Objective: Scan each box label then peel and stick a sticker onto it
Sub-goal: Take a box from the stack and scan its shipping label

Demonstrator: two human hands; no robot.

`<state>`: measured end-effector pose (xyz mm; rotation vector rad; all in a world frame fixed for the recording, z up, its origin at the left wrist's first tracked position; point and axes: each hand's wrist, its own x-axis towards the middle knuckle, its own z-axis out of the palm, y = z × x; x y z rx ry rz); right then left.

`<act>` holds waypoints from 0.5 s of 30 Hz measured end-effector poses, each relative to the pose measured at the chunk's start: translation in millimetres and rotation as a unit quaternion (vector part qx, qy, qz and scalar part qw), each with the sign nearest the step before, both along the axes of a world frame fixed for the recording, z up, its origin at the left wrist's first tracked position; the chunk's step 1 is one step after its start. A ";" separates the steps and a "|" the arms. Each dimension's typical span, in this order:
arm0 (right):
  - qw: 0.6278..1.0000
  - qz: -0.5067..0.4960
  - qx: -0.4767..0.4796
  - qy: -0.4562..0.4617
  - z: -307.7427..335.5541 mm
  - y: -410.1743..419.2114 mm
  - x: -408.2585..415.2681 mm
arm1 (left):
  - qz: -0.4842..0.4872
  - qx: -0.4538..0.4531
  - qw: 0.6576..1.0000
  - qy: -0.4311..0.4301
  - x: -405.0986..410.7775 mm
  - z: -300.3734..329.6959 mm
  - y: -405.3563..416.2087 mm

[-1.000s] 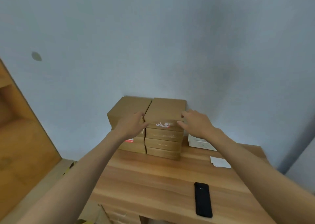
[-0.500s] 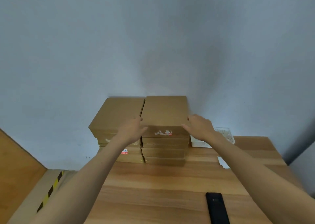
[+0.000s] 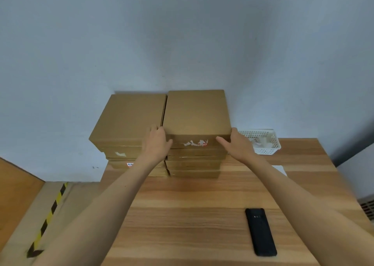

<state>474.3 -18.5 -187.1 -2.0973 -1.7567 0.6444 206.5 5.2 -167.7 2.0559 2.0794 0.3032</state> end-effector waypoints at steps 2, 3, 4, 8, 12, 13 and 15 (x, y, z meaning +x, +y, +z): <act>0.999 -0.010 0.002 0.044 -1.5 -2.1 0.1 | 0.008 -0.001 0.999 -0.033 0.8 -2.7 -0.4; 0.998 -0.015 0.003 0.057 -3.2 -4.3 2.3 | 0.012 0.001 0.998 -0.058 1.4 -4.5 -2.6; 0.997 -0.021 0.002 0.069 -5.1 -7.6 5.7 | 0.017 0.005 0.997 -0.081 2.6 -5.7 -7.0; 0.992 -0.038 0.015 0.123 -16.4 -32.4 25.7 | 0.006 0.023 0.989 -0.144 7.2 -17.6 -39.0; 0.979 -0.038 0.021 0.199 -27.6 -55.4 44.3 | 0.026 -0.019 0.965 -0.260 7.4 -29.5 -55.9; 0.975 -0.033 0.014 0.219 -28.7 -57.0 45.8 | 0.036 -0.039 0.961 -0.272 7.5 -31.9 -55.8; 0.970 -0.022 0.005 0.244 -27.6 -56.5 45.8 | 0.033 -0.076 0.955 -0.286 9.7 -33.5 -53.9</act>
